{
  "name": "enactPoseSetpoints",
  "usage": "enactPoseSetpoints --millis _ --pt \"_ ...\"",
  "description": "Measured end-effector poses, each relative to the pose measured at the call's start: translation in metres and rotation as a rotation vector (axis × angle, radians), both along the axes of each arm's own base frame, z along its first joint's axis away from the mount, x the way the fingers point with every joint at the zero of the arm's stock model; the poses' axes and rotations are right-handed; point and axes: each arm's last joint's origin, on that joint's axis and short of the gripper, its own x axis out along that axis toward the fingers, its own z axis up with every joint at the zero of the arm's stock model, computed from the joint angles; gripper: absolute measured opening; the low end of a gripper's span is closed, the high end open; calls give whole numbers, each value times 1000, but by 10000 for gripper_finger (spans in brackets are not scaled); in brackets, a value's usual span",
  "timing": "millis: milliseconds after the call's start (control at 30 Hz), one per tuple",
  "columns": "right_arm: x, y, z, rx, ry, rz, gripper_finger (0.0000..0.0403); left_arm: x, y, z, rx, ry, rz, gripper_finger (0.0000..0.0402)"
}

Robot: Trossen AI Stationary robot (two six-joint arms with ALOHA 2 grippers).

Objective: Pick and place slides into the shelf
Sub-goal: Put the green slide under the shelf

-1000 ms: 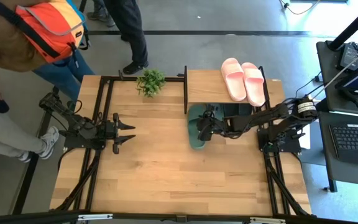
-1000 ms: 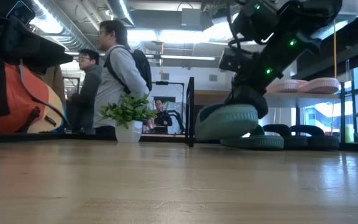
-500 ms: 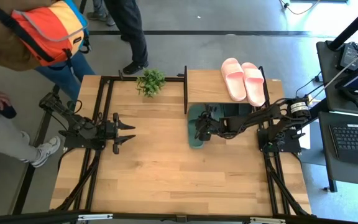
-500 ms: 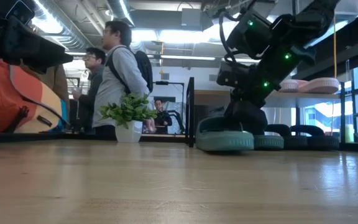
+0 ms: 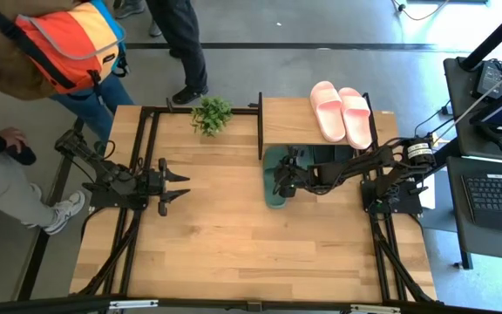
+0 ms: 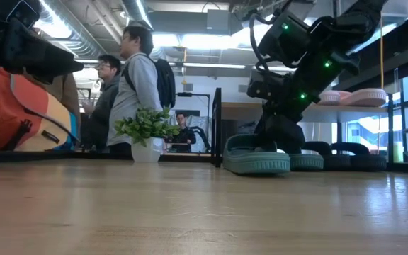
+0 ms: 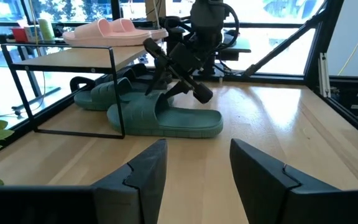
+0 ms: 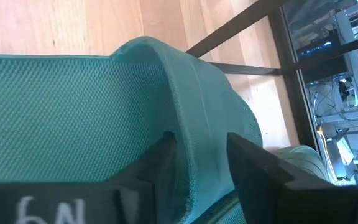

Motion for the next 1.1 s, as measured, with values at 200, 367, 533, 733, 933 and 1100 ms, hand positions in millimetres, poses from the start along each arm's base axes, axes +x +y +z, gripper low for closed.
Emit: enactPoseSetpoints --millis 200,367,533,733,933,1100 --pt "3 5 4 4 -16 10 179 0 0 0 -1 0 0 168" --pt "7 14 9 7 -12 39 197 0 0 0 -1 0 0 168" --pt "8 24 14 44 21 17 201 0 0 0 -2 0 0 168" --pt "10 45 24 92 17 12 202 0 0 0 -2 0 0 168" --pt "11 77 38 136 35 104 202 0 0 0 -2 0 0 168" --pt "11 98 45 227 6 150 202 0 0 0 -2 0 0 168"
